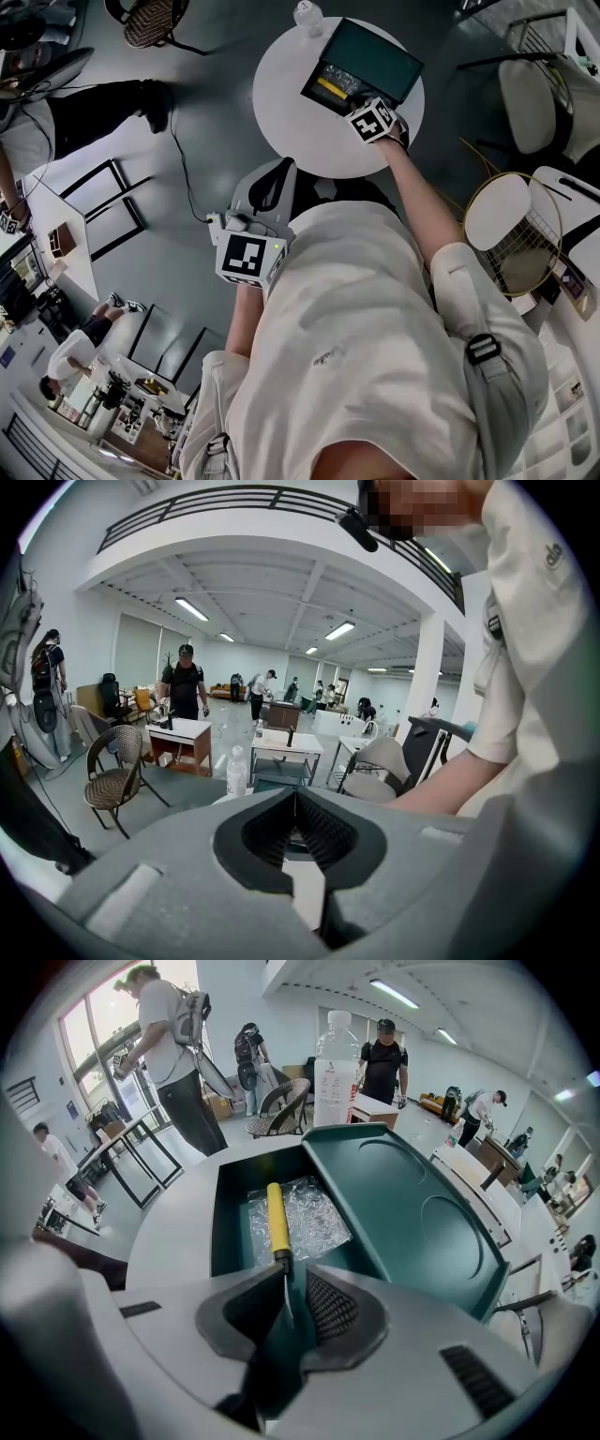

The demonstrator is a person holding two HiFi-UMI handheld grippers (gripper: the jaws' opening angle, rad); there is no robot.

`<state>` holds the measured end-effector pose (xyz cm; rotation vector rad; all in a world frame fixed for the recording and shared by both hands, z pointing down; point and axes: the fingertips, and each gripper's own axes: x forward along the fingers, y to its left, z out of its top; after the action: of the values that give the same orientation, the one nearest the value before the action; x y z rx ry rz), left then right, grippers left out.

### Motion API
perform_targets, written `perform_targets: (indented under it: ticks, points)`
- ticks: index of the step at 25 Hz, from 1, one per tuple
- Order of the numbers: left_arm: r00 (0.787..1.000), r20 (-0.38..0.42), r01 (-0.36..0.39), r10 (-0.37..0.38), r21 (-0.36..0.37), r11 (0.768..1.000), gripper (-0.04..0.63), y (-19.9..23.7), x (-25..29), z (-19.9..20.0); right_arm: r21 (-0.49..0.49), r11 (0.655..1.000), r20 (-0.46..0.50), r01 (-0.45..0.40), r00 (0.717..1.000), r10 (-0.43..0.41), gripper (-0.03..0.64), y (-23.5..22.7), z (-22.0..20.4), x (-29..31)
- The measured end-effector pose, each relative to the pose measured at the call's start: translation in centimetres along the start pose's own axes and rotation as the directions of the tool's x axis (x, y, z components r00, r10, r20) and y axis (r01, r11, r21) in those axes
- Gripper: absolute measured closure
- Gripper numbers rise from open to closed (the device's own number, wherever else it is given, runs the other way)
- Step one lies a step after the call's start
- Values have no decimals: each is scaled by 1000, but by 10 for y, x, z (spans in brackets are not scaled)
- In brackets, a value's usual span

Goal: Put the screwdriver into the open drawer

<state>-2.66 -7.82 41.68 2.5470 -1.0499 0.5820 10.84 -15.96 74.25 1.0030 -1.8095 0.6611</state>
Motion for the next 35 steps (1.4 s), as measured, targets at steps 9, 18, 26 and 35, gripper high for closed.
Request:
perform_targets:
  ticks: [9, 18, 26, 35]
  points:
    - [999, 34, 32, -32, -2, 999, 583, 3, 13, 5, 7, 1000, 71, 15, 997, -16, 560, -7, 15, -37]
    - [993, 93, 74, -77, 29, 997, 583, 12, 37, 33, 106, 994, 326, 0, 945, -35, 609, -14, 60, -141]
    - [978, 148, 140, -147, 55, 989, 583, 1, 55, 56, 198, 970, 606, -142, 796, -7, 609, -6, 89, -254]
    - [966, 176, 177, -187, 73, 981, 583, -11, 61, 70, 152, 953, 817, -262, 576, 28, 612, 3, 96, -349]
